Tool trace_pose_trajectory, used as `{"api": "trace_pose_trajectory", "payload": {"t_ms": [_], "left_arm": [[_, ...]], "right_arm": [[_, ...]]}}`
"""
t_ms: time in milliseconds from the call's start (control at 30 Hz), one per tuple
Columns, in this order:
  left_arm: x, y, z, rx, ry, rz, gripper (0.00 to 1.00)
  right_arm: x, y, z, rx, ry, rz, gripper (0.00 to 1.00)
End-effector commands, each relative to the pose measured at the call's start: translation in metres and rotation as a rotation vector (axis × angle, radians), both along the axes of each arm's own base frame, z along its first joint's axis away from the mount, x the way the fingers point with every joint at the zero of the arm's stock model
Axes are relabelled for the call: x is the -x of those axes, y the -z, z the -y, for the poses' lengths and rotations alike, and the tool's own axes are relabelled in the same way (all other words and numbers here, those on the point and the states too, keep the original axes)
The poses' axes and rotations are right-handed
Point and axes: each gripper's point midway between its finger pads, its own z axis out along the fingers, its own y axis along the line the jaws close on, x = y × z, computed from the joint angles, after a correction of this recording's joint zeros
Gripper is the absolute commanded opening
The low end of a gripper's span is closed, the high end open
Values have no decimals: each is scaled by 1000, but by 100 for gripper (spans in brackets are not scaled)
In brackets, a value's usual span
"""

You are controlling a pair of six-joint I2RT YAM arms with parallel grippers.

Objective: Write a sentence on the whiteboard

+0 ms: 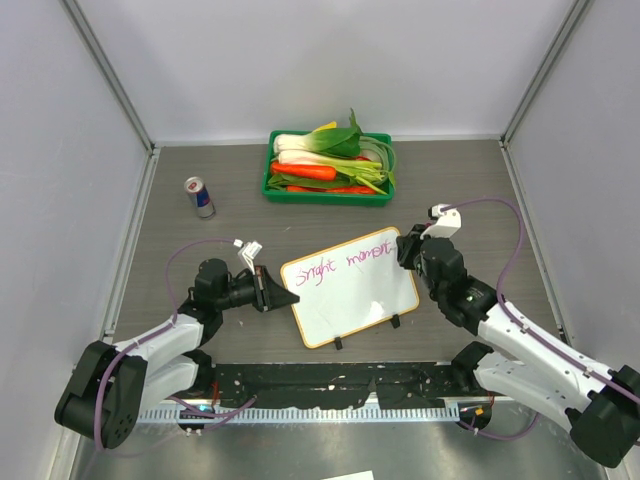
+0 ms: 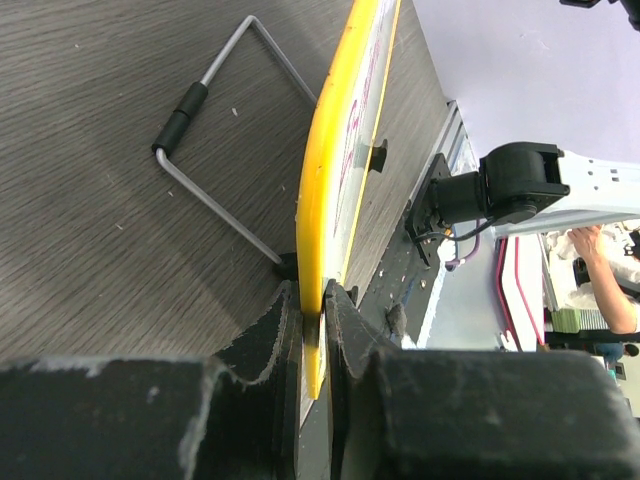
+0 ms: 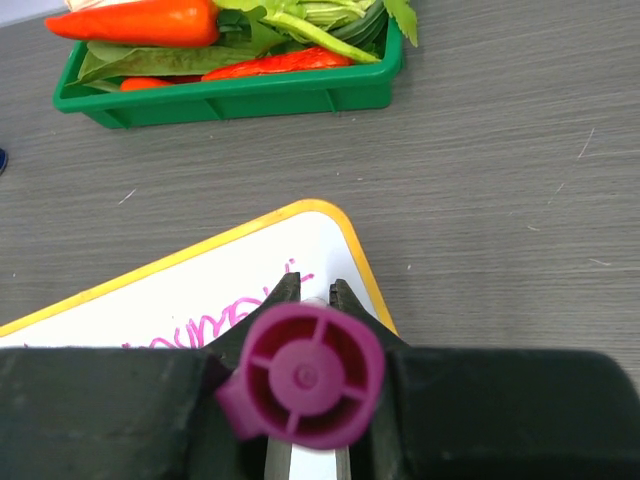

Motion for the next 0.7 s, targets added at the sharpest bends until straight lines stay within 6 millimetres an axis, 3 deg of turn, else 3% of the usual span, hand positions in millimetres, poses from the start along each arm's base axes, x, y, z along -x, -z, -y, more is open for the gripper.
{"api": "trace_pose_trajectory", "payload": {"t_ms": [0,200,667], "left_arm": [[-5,2,-1,-21,-7,36,0],[-5,2,-1,-20,-8,34,0],[-5,2,-1,-21,-7,34,0]], "right_arm": [[-10,-26,7,12,48,55,1],[-10,-46,4,-22,37,94,1],[-21,-38,9,39,81,80,2]]}}
